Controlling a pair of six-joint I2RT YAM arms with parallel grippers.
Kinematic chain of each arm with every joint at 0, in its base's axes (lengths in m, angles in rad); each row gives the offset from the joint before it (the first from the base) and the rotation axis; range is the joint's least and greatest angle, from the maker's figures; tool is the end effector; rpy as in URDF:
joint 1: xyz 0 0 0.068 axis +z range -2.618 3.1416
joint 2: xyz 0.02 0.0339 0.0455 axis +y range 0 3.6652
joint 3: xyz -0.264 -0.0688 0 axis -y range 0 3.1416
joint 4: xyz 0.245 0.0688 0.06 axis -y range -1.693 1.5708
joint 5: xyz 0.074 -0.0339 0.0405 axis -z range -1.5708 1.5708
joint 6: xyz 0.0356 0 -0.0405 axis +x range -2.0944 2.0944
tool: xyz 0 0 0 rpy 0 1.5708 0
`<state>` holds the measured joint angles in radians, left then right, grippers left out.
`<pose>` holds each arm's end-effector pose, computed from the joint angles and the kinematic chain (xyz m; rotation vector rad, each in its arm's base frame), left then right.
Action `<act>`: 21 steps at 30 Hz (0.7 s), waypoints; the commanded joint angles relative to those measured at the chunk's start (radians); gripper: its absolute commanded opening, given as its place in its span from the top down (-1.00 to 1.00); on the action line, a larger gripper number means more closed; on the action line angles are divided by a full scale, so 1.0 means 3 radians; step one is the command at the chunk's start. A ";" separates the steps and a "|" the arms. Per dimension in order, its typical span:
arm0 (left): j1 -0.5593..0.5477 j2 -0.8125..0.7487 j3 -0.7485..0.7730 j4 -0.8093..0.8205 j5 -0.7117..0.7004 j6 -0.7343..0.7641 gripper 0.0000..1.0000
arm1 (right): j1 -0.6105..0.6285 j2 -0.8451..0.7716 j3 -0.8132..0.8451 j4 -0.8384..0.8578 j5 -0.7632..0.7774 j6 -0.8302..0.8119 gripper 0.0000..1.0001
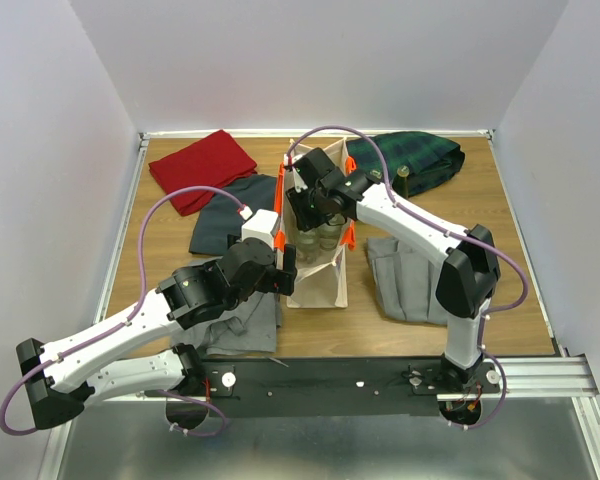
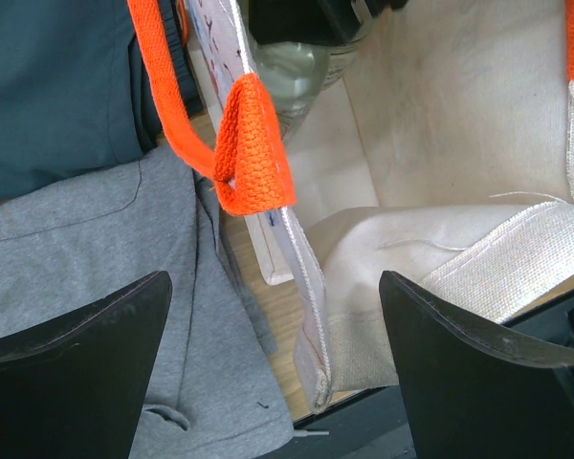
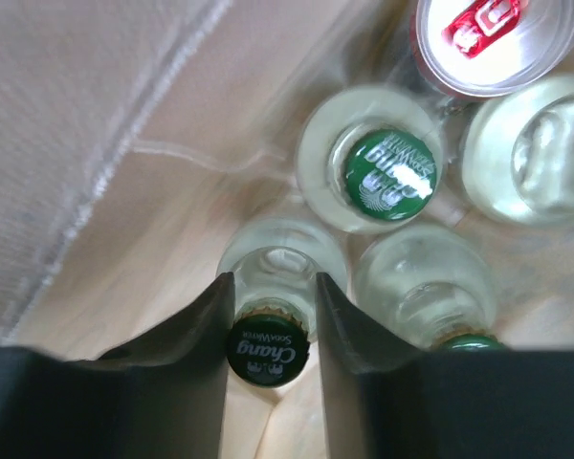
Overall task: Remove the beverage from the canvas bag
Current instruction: Adjust the drink in the canvas bag.
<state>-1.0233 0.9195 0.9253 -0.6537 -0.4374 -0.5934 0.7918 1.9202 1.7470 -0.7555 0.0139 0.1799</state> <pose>0.1114 -0.1538 0.3208 0.2286 2.1715 -0.4473 0.3008 0.3040 0.2907 -0.7599 2.4252 0.3790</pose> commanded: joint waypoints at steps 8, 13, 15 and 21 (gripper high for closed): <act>-0.0015 -0.0018 -0.0042 -0.0081 -0.0081 0.0004 -0.98 | 0.0025 0.0124 -0.0030 -0.0212 -0.0266 -0.0001 0.99; -0.0015 -0.0002 -0.0037 -0.0091 -0.0071 0.0009 -0.98 | 0.0020 0.0078 0.0006 -0.0227 -0.0226 0.0004 0.99; -0.0010 -0.0012 -0.0042 -0.0081 -0.0071 0.0009 -0.98 | 0.0020 0.0063 0.0092 -0.0283 -0.0180 -0.0001 0.99; -0.0010 -0.0038 -0.0062 -0.0086 -0.0076 0.0009 -0.98 | 0.0025 -0.0009 0.0333 -0.0416 0.0024 -0.0006 0.99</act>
<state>-1.0233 0.9195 0.9253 -0.6533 -0.4370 -0.5934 0.7902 1.9190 1.7744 -0.7948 0.0128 0.1566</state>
